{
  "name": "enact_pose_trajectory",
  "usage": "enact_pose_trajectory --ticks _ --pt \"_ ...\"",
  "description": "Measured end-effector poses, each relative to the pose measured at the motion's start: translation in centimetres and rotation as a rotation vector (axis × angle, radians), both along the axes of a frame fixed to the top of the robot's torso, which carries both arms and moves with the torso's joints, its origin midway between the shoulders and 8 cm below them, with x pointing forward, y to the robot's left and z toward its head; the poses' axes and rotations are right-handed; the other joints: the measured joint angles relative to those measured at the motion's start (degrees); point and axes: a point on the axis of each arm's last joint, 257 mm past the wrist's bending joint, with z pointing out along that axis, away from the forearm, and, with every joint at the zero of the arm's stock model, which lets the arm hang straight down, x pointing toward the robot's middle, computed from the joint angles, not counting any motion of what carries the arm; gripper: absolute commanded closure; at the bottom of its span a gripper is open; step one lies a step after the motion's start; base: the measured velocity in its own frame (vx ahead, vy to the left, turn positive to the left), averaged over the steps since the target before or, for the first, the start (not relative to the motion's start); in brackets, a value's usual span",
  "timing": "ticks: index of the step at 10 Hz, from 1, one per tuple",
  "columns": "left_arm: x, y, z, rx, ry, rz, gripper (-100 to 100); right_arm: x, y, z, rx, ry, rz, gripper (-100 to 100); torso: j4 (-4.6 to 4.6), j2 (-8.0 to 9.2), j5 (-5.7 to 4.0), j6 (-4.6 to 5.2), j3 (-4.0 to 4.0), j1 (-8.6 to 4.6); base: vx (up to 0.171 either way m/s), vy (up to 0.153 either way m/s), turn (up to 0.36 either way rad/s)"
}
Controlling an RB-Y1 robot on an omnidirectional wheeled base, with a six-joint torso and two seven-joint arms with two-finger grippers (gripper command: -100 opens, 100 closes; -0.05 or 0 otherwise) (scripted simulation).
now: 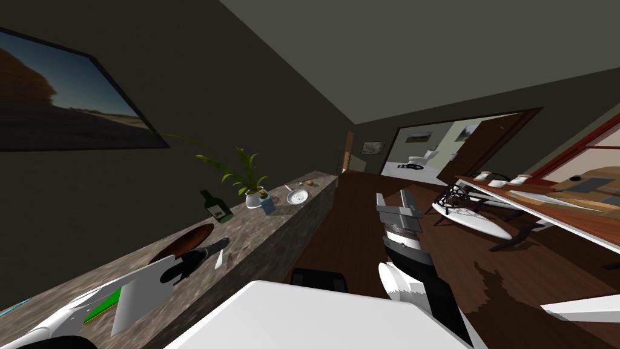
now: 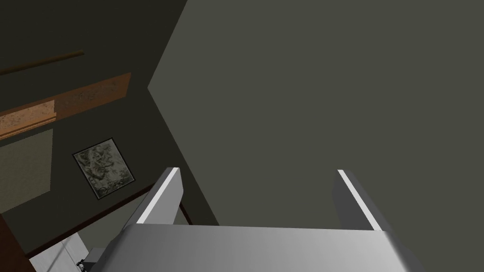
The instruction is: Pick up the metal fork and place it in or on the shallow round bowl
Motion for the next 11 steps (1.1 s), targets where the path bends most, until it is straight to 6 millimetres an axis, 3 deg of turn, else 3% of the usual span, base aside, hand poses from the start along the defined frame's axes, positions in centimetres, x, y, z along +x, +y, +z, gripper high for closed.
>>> enact_pose_trajectory --ticks 1,8,9,10,11 --pt "0.0 0.0 0.0 0.000 0.000 0.000 100 0.0 0.0 0.0 0.000 0.000 0.000 0 0.00 0.00 0.00 -0.01 0.00 0.01 0.033 0.020 0.247" --pt "1.3 -4.0 1.2 0.002 0.004 -0.087 100 0.0 0.0 0.0 0.000 0.000 0.000 0 0.00 -0.06 -0.03 0.01 -0.03 0.01 0.035 0.012 0.103" --pt "1.3 -4.1 1.3 0.002 0.005 -0.086 0 0.0 0.0 0.0 0.000 0.000 0.000 0 0.00 -0.03 -0.02 0.04 -0.01 0.01 0.000 0.000 0.000" --pt "1.3 -4.0 1.3 0.002 0.005 -0.086 100 0.0 0.0 0.0 0.000 0.000 0.000 0 0.01 0.00 -0.02 0.04 0.01 0.00 -0.172 -0.023 -0.240" --pt "2.1 -3.4 2.2 0.021 -0.005 -0.082 100 0.0 0.0 0.0 0.000 0.000 0.000 0 0.12 0.44 -0.09 0.20 0.25 -0.12 -0.267 -0.015 -0.225"
